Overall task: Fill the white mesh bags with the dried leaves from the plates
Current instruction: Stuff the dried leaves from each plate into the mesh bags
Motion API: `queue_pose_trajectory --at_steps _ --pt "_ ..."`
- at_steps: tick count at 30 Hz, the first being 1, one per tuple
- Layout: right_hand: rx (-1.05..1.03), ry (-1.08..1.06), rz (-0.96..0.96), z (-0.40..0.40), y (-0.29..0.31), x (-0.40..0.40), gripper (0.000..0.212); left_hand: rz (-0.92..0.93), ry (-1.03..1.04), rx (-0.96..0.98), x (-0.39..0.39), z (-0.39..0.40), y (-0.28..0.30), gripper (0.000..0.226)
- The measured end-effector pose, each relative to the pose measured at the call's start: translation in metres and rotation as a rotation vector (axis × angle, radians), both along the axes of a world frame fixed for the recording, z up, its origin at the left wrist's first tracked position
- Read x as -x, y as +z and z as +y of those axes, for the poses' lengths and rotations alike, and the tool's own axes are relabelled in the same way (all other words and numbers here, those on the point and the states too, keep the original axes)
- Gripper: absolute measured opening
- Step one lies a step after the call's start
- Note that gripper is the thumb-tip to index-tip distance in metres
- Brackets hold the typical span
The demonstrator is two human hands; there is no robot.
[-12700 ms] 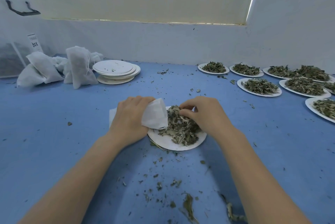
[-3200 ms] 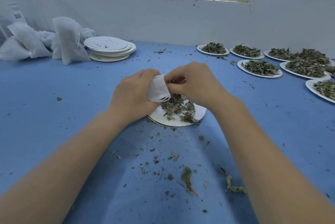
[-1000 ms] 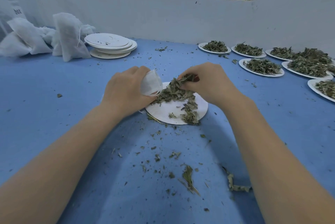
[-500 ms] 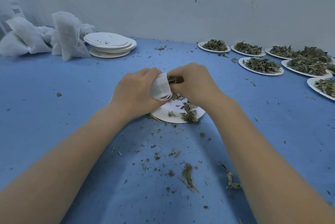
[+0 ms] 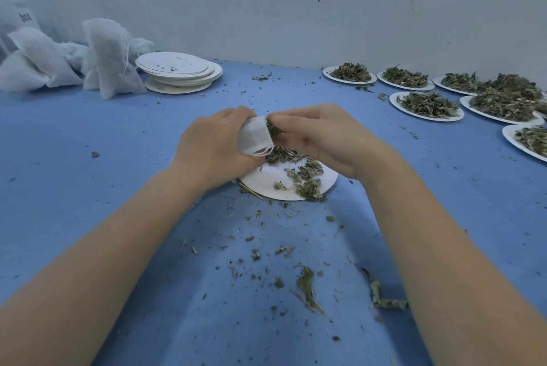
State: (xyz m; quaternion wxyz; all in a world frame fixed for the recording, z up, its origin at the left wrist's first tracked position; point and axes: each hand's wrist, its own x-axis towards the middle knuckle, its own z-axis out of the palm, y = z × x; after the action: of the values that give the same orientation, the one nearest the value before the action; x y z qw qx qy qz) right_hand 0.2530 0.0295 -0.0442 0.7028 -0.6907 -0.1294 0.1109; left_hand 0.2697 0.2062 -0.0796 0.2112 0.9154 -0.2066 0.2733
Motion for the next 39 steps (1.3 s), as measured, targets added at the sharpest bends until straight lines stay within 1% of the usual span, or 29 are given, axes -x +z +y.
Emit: queue_pose_trajectory --at_steps 3,6,7,9,11,13,16,17,18,19,20,21,23,24,25,26,27,29,30,31,33,34,35,37,39 --pt "0.019 -0.142 -0.071 0.005 -0.004 -0.001 0.012 -0.006 0.024 0.019 0.000 -0.001 0.000 0.052" --pt "0.074 -0.232 -0.142 0.009 -0.007 -0.001 0.010 -0.020 0.021 0.048 0.002 -0.004 0.001 0.048" --pt "0.118 -0.266 -0.165 0.011 -0.007 -0.001 0.010 -0.037 0.013 0.043 0.003 -0.005 0.002 0.047" --pt "0.278 -0.345 -0.236 0.015 -0.009 -0.001 0.011 -0.082 -0.014 0.008 0.004 -0.008 0.002 0.048" --pt "0.400 -0.377 -0.310 0.022 -0.010 0.000 0.009 -0.117 -0.034 -0.033 0.006 -0.011 0.002 0.050" --pt "0.420 -0.324 -0.313 0.026 -0.010 0.002 0.008 -0.123 -0.032 -0.042 0.008 -0.013 0.003 0.052" --pt "0.463 -0.091 -0.285 0.019 -0.002 0.006 0.016 -0.092 -0.027 -0.026 0.008 -0.011 0.004 0.055" --pt "0.464 -0.016 -0.276 0.014 0.001 0.008 0.014 -0.087 -0.035 -0.029 0.008 -0.011 0.004 0.053" --pt "0.443 0.041 -0.264 0.010 0.004 0.009 0.014 -0.086 -0.041 -0.036 0.008 -0.011 0.004 0.052" --pt "0.420 0.056 -0.260 0.007 0.006 0.010 0.019 -0.082 -0.039 -0.038 0.008 -0.012 0.004 0.054" --pt "0.413 0.018 -0.266 0.006 0.007 0.010 0.023 -0.070 -0.031 -0.033 0.008 -0.013 0.005 0.057" --pt "0.425 -0.065 -0.288 0.007 0.006 0.009 0.025 -0.056 -0.016 -0.022 0.007 -0.014 0.005 0.061" --pt "0.479 -0.244 -0.361 0.015 0.005 0.008 0.017 -0.044 0.014 -0.009 0.008 -0.016 0.006 0.059" --pt "0.513 -0.287 -0.390 0.020 0.005 0.008 0.012 -0.058 0.016 -0.010 0.008 -0.017 0.006 0.055" --pt "0.549 -0.288 -0.405 0.024 0.005 0.008 0.008 -0.085 0.003 -0.012 0.009 -0.018 0.006 0.050" --pt "0.586 -0.256 -0.405 0.026 0.005 0.008 0.010 -0.112 -0.016 -0.021 0.009 -0.019 0.006 0.046" --pt "0.619 -0.205 -0.394 0.027 0.005 0.008 0.016 -0.129 -0.027 -0.036 0.011 -0.020 0.005 0.044" --pt "0.648 -0.082 -0.357 0.024 0.006 0.010 0.028 -0.146 -0.045 -0.063 0.013 -0.022 0.004 0.047" --pt "0.639 -0.027 -0.345 0.021 0.006 0.010 0.029 -0.144 -0.059 -0.062 0.014 -0.023 0.003 0.050" --pt "0.614 0.019 -0.336 0.017 0.007 0.011 0.026 -0.129 -0.067 -0.044 0.014 -0.023 0.004 0.053" --pt "0.543 0.094 -0.303 0.010 0.009 0.012 0.012 -0.071 -0.058 0.012 0.012 -0.020 0.005 0.060" --pt "0.508 0.125 -0.291 0.006 0.009 0.011 0.013 -0.054 -0.055 0.030 0.011 -0.018 0.006 0.063" --pt "0.470 0.139 -0.287 0.002 0.010 0.010 0.018 -0.052 -0.047 0.034 0.010 -0.016 0.006 0.064" --pt "0.416 0.098 -0.317 -0.004 0.012 0.008 0.022 -0.064 -0.013 0.015 0.009 -0.011 0.007 0.061" --pt "0.452 -0.032 -0.371 -0.012 0.014 0.007 0.014 -0.073 0.026 -0.003 0.007 -0.007 0.009 0.055"
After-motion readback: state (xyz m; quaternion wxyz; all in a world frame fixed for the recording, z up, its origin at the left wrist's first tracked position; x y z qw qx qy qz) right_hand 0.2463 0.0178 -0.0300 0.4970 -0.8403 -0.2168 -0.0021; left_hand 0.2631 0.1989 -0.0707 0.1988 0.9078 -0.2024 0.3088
